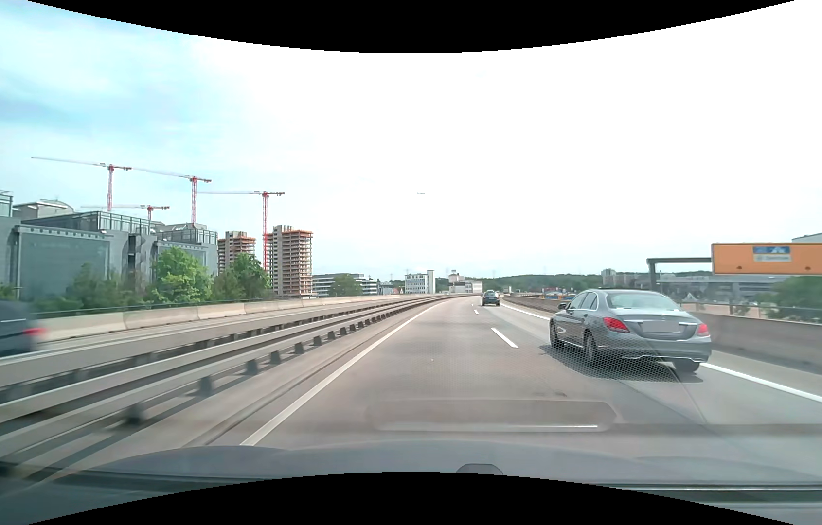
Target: Follow the waypoints while adhering to traffic rules and regulations
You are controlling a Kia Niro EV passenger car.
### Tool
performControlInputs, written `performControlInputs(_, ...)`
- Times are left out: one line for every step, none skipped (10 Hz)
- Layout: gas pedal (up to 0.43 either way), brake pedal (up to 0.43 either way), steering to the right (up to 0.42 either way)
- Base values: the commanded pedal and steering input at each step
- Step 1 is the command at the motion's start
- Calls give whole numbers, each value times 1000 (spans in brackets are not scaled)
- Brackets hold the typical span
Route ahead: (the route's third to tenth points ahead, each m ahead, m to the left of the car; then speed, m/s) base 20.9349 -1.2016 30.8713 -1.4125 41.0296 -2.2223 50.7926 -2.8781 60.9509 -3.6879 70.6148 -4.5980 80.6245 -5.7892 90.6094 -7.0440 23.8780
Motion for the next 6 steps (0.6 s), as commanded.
performControlInputs(79,0,5)
performControlInputs(79,0,5)
performControlInputs(79,0,6)
performControlInputs(79,0,7)
performControlInputs(79,0,8)
performControlInputs(79,0,8)
